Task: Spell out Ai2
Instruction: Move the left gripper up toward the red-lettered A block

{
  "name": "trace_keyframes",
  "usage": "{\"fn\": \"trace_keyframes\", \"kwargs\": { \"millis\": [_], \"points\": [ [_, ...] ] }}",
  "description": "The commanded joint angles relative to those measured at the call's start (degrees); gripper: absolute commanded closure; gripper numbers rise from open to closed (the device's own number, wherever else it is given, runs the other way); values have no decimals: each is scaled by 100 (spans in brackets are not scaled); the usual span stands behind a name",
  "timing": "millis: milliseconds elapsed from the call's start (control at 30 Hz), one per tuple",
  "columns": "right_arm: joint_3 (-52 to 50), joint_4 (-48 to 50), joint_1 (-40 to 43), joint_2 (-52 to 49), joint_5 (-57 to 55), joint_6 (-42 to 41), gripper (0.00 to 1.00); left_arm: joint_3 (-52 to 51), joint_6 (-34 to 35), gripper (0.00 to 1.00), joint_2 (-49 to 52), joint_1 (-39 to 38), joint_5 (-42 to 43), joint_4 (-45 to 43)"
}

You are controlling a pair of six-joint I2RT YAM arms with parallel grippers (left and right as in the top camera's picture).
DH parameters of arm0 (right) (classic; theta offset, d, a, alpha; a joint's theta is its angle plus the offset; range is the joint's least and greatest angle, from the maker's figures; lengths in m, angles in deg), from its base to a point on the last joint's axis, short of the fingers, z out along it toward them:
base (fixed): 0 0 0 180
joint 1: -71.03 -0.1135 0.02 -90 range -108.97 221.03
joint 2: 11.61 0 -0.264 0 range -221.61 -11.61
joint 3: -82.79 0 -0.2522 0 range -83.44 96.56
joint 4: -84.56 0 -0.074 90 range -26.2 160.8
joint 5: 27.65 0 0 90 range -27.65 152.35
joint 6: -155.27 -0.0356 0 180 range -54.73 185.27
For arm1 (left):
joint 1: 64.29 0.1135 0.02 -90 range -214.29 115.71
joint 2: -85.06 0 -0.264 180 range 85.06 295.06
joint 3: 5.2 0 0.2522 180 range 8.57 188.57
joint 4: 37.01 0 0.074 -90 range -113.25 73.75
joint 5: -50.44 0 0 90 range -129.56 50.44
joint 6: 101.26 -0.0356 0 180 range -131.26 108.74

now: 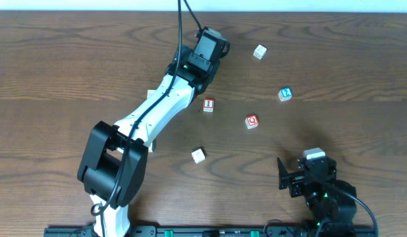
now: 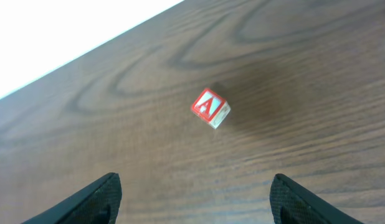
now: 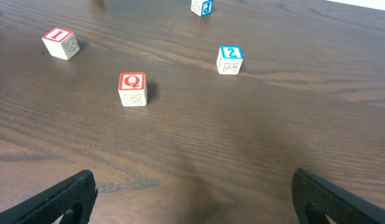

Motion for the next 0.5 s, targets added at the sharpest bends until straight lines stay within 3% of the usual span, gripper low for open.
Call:
{"fn": "trace_keyframes", "kwargs": {
  "millis": [0, 200, 467],
  "points": [
    [-42, -4, 39, 31, 66, 63, 1, 52, -1137, 23, 149, 83, 170, -254],
    [-42, -4, 39, 31, 66, 63, 1, 254, -1556, 19, 605, 647, 643, -608],
    [-42, -4, 39, 31, 66, 63, 1, 1950, -1694, 20, 1451, 1257, 2236, 282]
  ]
}}
